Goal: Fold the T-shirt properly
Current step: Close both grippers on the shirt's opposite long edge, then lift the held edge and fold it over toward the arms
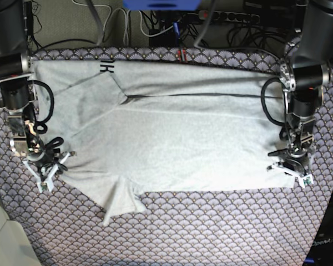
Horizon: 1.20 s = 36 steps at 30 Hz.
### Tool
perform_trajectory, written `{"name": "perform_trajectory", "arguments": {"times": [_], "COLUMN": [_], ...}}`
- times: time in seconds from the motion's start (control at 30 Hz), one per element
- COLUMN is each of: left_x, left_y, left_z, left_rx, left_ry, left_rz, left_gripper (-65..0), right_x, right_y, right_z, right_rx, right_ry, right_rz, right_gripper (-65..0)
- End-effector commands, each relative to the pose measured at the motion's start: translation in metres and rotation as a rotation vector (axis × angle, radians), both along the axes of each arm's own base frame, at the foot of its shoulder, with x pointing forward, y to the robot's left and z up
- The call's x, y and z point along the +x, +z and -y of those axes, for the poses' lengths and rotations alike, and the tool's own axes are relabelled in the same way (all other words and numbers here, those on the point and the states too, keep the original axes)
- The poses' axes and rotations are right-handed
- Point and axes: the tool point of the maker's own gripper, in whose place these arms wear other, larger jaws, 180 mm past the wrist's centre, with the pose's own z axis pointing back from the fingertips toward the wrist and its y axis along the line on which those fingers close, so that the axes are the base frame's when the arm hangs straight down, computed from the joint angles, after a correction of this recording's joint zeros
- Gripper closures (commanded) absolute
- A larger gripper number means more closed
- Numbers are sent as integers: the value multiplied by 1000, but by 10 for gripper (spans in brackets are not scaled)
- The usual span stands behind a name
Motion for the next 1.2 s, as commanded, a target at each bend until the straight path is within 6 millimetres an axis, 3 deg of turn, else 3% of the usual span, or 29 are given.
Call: {"name": "perform_trajectory", "arguments": {"times": [0.0, 0.13, 0.23, 0.3, 0.47, 0.73, 0.87, 1.17], "left_x": [14, 15, 19, 24, 15, -16, -38, -65], "left_y": [22, 24, 31, 43, 56, 58, 61, 84], "left_z": [-7, -8, -10, -10, -3, 15, 0, -16], "left_rx": [18, 21, 24, 23, 38, 65, 43, 21], "left_ry": [4, 3, 4, -7, -55, -118, -61, 3], "left_rz": [58, 64, 73, 81, 61, 27, 37, 43], "left_gripper": [-17, -7, -4, -4, -4, -4, -4, -4], "right_x": [3, 4, 14, 9, -5, -28, -44, -83], "right_y": [6, 8, 25, 27, 37, 76, 88, 110], "right_z": [8, 8, 2, 3, 4, 14, 8, 5], "right_rx": [-23, -23, -23, -38, -65, -78, -97, -126], "right_ry": [-2, 0, 19, 36, 63, 36, 59, 66], "right_rz": [-6, -1, 51, 58, 67, 139, 160, 196], "right_gripper": [0, 0, 0, 0, 0, 0, 0, 0]}}
